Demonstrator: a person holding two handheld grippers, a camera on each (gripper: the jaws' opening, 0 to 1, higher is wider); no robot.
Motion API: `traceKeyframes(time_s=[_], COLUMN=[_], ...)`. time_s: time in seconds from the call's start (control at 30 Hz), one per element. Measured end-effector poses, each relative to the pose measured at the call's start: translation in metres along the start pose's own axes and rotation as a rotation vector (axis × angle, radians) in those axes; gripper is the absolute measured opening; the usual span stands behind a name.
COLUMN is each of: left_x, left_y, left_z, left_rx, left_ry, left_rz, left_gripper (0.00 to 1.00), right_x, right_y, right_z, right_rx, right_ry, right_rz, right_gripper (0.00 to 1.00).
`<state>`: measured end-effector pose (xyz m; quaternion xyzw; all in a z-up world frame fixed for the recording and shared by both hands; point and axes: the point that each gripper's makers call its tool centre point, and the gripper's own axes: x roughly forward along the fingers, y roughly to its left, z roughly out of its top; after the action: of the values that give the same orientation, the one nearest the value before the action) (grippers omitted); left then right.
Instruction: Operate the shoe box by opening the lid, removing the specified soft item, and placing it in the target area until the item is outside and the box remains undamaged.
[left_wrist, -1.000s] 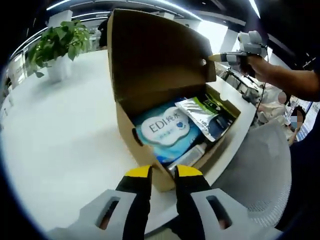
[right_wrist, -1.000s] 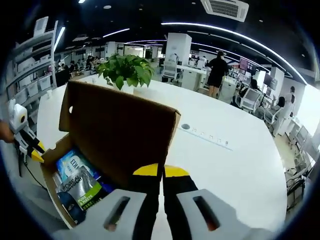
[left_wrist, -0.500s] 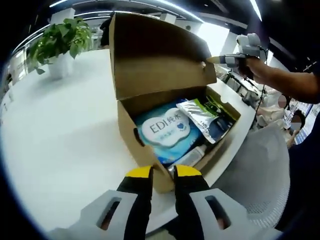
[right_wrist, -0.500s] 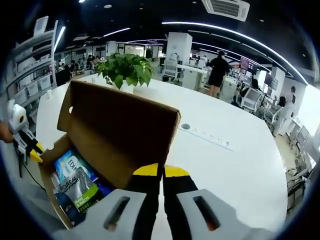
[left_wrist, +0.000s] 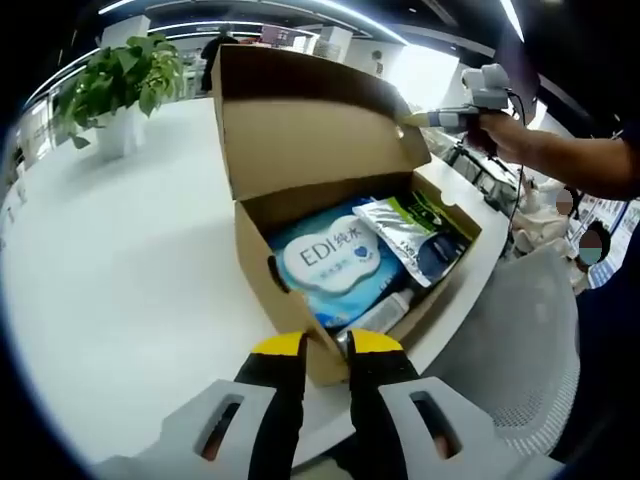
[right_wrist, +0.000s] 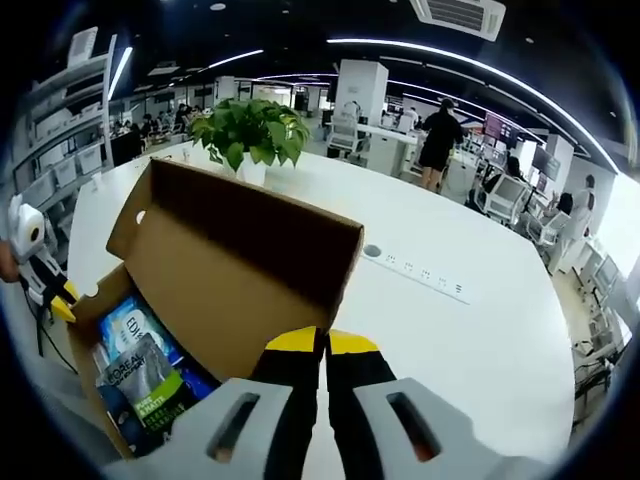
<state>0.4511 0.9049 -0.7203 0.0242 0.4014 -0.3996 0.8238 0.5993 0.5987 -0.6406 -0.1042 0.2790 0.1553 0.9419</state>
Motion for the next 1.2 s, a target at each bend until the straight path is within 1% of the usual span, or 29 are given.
traceKeyframes(time_s=[0.23,0.5,0.8,1.1,1.2], left_x=[0.0,0.001,0.001,0.004,0.003], left_y=[0.0,0.0,0.001,0.003,0.003], left_z=[0.0,0.0,0.0,0.002,0.002], left_rx=[0.0,0.002,0.003,0.009,0.008], left_ry=[0.0,0.003,0.008,0.01,0.012], left_rz=[-0.002,-0.006,-0.009,-0.009,-0.008], left_gripper=[0.13,0.13,0.13,0.13,0.13], right_x=[0.015,0.032,0.056,0.072,0.075], right_y=[-0.004,-0.008,-0.011,-0.012,-0.013], right_z=[-0.003,-0.011,-0.03,-0.052,-0.055], right_rx=[-0.007,-0.004,0.015,0.018,0.02], right_ry=[0.021,0.058,0.124,0.196,0.211], right_rz=[0.005,0.013,0.027,0.034,0.038], right_gripper=[0.0,0.0,0.0,0.01,0.0])
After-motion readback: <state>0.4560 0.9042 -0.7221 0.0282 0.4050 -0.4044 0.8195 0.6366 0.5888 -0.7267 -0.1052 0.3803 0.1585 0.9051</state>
